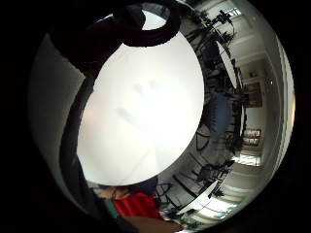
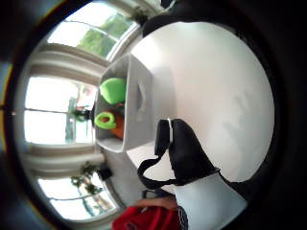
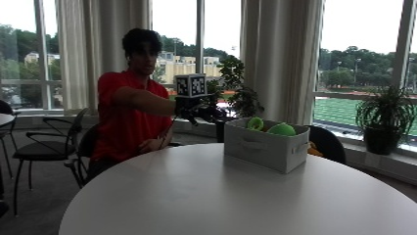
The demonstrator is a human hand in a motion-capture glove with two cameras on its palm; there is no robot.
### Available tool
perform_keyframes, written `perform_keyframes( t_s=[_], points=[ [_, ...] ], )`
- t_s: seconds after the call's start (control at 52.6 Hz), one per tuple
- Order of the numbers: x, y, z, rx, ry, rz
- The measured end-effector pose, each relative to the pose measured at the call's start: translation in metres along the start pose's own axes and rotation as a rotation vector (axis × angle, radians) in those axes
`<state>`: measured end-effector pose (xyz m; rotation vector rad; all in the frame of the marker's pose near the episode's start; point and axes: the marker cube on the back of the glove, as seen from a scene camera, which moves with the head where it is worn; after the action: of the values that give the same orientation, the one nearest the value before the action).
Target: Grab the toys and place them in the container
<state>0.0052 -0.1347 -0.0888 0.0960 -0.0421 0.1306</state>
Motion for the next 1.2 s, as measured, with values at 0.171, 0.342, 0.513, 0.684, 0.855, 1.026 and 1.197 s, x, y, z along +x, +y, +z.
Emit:
perform_keyframes(
  t_s=[0.171, 0.342, 0.513, 0.684, 0.855, 1.026, 1.197],
  points=[
    [0.012, 0.005, 0.026, -0.043, -0.009, -0.029],
    [0.011, 0.017, 0.038, -0.068, -0.014, -0.071],
    [0.009, 0.033, 0.032, -0.038, -0.023, -0.079],
    [0.020, 0.031, 0.028, -0.018, -0.035, -0.095],
    [0.023, 0.036, 0.033, -0.037, -0.033, -0.085],
    [0.020, 0.042, 0.035, -0.052, -0.040, -0.067],
    [0.019, 0.050, 0.038, -0.056, -0.030, -0.067]
  ],
)
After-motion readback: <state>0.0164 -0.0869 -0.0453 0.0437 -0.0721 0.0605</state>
